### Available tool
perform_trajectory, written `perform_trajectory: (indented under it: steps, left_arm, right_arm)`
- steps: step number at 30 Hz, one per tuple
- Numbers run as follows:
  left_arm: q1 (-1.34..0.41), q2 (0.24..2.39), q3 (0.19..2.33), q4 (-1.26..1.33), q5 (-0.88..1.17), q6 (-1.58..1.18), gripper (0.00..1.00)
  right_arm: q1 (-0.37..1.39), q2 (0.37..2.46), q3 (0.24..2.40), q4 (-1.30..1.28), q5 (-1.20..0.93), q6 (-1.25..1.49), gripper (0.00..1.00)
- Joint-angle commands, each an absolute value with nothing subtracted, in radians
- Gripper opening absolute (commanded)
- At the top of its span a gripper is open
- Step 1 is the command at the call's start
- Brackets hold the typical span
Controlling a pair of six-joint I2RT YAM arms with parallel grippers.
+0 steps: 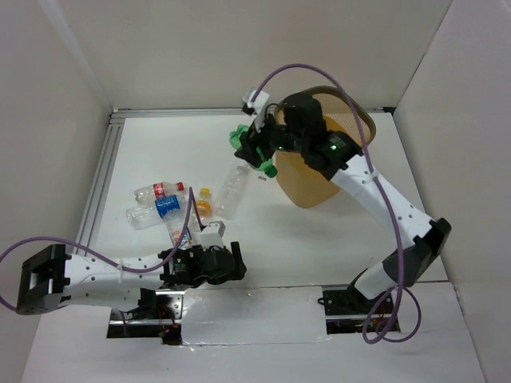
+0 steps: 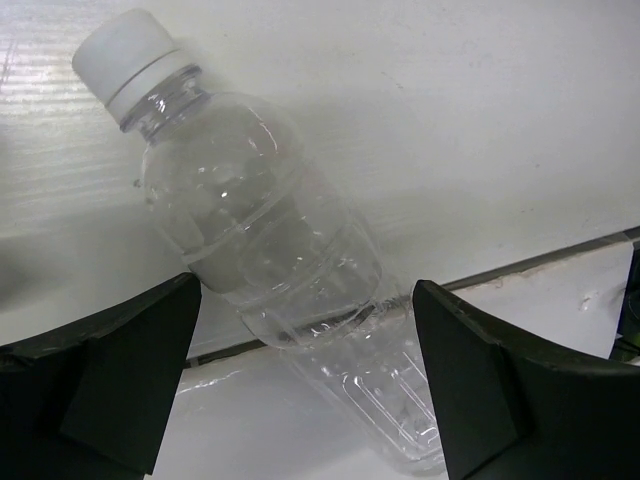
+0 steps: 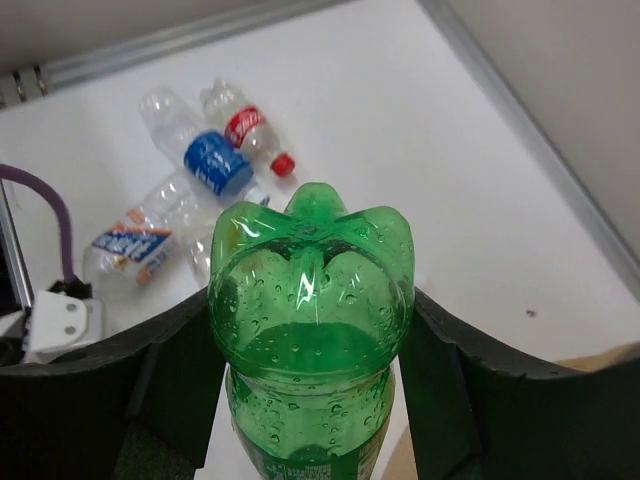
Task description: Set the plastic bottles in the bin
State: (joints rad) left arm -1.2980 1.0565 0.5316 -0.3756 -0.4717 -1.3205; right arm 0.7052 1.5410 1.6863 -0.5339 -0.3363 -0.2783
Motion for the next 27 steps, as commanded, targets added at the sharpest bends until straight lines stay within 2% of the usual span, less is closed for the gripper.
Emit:
perform_trajectory:
  steps: [1,6,11,14,19,21,25,26,27]
  left_arm:
    - [-1.315,1.086,0.571,-0.413,-0.517,-1.384,1.0]
    - [-1.315,1.12,0.562,-0.377,-0.528,-1.402,1.0]
    - [-1.315,1.141,0.537,-0.316,-0.537,-1.413,1.0]
    - [-1.315,1.163,0.505,-0.275,-0.546,-1.424,1.0]
    - [-1.315,1.204,0.505,-0.255,-0.537,-1.424,0.99]
    - [-1.324,1.215,0.505,-0.255,-0.528,-1.413,0.97]
    - [-1.324,1.226,0.505,-0.244,-0.528,-1.404,0.93]
    - [-1.324,1.226,0.514,-0.235,-0.519,-1.404,0.9]
    - [-1.324,1.235,0.514,-0.235,-0.518,-1.393,0.88]
  right_arm:
    - [0.678,1.419,1.709,-0.431,-0.423,-0.236,0.02]
    - [0.631,1.384,1.72,-0.348,-0.413,-0.181,0.02]
    - [0.537,1.329,1.701,-0.246,-0.307,-0.15,0.02]
    - [0.493,1.328,1.692,-0.245,-0.192,-0.141,0.02]
    - [0.358,1.348,1.666,-0.275,-0.175,-0.132,0.04]
    - [0.319,1.374,1.655,-0.299,-0.189,-0.123,0.09]
    - [0.226,1.404,1.655,-0.353,-0.258,-0.114,0.32]
    - [0.189,1.416,1.655,-0.362,-0.28,-0.104,0.45]
    - [0.173,1.416,1.646,-0.362,-0.32,-0.104,0.53]
